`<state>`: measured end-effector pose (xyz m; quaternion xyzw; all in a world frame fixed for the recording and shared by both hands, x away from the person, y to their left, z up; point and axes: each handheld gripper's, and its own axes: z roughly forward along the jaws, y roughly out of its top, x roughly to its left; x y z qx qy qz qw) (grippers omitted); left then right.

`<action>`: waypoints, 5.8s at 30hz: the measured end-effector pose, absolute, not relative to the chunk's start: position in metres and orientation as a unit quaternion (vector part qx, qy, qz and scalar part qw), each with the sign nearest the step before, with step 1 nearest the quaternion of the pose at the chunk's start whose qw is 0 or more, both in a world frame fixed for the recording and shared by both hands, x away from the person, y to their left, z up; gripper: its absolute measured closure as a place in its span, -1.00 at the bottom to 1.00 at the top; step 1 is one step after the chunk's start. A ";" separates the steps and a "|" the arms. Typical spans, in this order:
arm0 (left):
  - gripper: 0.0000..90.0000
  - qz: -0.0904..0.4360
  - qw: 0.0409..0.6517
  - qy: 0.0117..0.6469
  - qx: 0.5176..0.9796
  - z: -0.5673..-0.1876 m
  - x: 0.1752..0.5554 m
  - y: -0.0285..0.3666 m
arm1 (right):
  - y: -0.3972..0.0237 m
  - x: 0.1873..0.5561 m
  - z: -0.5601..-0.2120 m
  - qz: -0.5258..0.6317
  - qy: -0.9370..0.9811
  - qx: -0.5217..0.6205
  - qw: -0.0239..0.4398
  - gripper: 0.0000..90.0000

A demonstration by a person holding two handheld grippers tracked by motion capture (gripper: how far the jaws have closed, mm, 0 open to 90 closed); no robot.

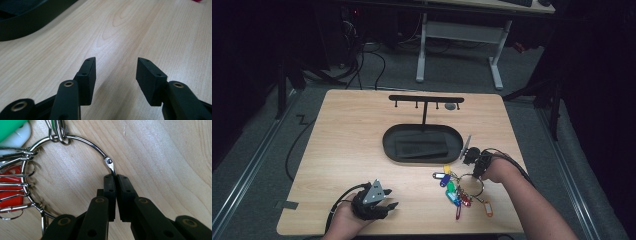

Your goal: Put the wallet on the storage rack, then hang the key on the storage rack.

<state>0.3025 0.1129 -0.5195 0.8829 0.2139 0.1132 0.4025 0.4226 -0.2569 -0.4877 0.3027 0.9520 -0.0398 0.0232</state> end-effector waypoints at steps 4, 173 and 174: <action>0.13 0.137 0.415 0.225 0.871 -0.516 0.302 0.119 | -0.260 0.418 -0.478 -0.027 0.949 0.313 0.038 0.94; -0.25 0.182 0.439 0.313 0.822 -0.518 0.300 0.175 | -0.223 0.504 -0.315 0.189 0.860 0.432 0.195 -0.67; -0.25 0.183 0.443 0.316 0.818 -0.518 0.300 0.175 | -0.223 0.504 -0.315 0.189 0.860 0.432 0.195 -0.67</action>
